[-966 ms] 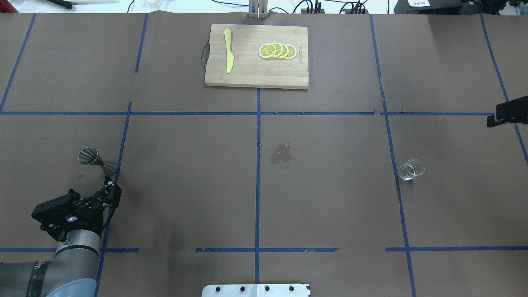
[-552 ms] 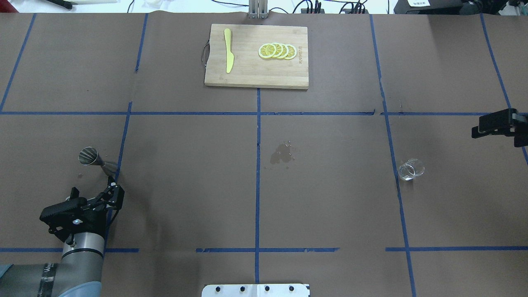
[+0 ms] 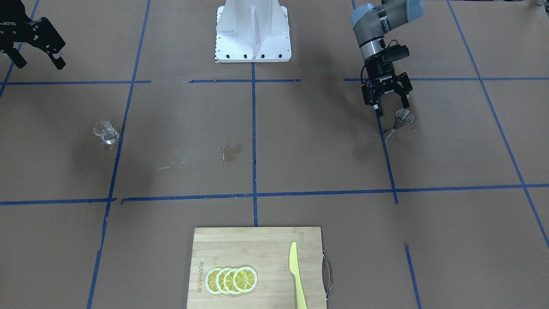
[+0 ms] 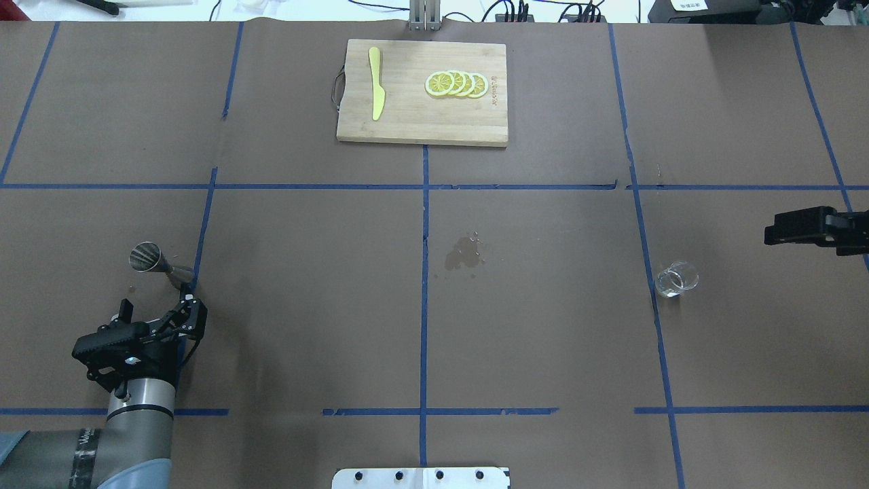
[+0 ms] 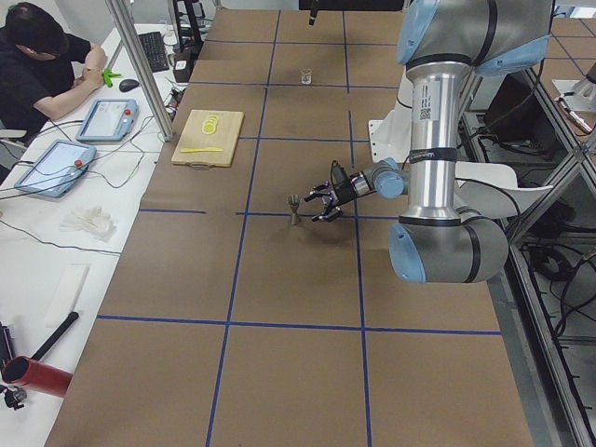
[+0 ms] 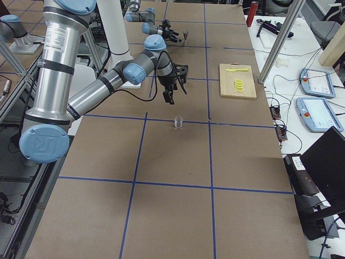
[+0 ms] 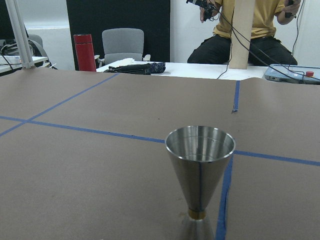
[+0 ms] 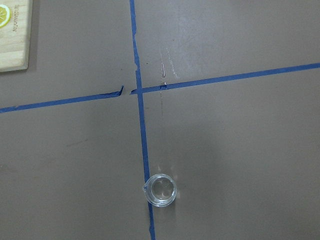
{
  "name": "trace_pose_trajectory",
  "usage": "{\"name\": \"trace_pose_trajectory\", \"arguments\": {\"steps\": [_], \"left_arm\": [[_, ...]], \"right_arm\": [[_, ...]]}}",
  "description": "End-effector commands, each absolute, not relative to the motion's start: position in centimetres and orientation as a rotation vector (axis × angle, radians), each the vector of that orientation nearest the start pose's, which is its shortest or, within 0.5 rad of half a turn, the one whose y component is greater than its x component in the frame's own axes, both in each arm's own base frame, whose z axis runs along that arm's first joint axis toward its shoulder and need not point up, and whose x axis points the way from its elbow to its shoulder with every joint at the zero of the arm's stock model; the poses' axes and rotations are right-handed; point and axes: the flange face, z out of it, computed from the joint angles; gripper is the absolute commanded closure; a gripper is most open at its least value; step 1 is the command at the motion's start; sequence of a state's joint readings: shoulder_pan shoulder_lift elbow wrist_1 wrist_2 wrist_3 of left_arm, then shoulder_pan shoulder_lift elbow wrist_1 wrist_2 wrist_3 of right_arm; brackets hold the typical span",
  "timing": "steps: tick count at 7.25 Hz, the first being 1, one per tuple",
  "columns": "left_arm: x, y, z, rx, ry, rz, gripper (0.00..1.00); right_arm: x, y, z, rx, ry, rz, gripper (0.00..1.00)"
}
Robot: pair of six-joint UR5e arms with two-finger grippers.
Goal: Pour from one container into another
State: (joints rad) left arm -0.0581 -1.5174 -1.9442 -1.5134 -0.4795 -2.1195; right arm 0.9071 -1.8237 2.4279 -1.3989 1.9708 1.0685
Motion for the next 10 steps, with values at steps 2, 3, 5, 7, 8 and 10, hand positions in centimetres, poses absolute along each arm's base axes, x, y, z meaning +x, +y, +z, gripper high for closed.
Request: {"name": "trace_pose_trajectory", "arguments": {"steps": [2,3,5,7,8,10], "left_arm": [[45.2,-27.7,47.7,1.131,0.515,-0.676,0.02],[45.3,-27.9,48.6,1.135,0.497,-0.671,0.02],[45.2,-28.2,48.7,1.137,0.495,-0.675,0.02],[45.2,-28.7,49.5,1.139,0.492,-0.686,0.02],[45.4,-29.1,50.7,1.142,0.491,-0.689,0.04],[45.5,-29.6,49.9,1.147,0.523,-0.669,0.3]], "right_arm": [[-14.6,-31.4,36.3,0.268,-0.843,0.179,0.0],[-15.5,-31.2,36.4,0.279,-0.829,0.166,0.0],[-17.0,-30.9,36.0,0.285,-0.829,0.171,0.0],[-17.9,-30.6,36.0,0.298,-0.817,0.155,0.0],[-18.0,-30.5,36.0,0.299,-0.82,0.151,0.0],[-18.3,-30.4,35.9,0.297,-0.822,0.145,0.0]]}}
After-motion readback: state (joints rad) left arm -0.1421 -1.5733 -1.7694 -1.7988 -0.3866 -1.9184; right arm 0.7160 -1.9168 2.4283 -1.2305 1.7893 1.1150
